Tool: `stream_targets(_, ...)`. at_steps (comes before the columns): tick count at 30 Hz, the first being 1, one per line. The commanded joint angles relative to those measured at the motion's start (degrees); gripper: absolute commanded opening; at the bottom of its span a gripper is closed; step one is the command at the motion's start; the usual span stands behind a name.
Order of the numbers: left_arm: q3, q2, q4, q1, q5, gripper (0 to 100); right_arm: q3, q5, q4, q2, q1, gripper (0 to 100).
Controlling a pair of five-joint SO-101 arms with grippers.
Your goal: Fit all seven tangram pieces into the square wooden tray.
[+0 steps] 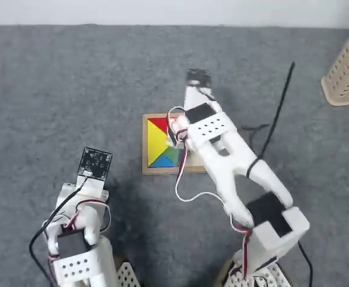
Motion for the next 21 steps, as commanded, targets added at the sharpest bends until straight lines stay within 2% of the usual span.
stream_targets(1, -0.7, -1.3, 0.2, -0.2, 0.4, 12, -4.0, -13.4, -1.7, 0.3, 0.8, 11.8)
stream_targets(12, -0.7, -1.3, 0.2, -0.2, 0.4, 12, -5.9, -13.6, -1.7, 0.7, 3.2, 12.4)
stream_targets(18, -0.7, -1.3, 0.2, -0.2, 0.4, 12, -11.3, -5.5, -0.2, -2.4, 8.5, 11.8)
stream_targets(21, -0.7, -1.3, 0.2, -0.2, 0.4, 12, -12.8, 4.9, -0.6, -3.9, 8.0, 11.0)
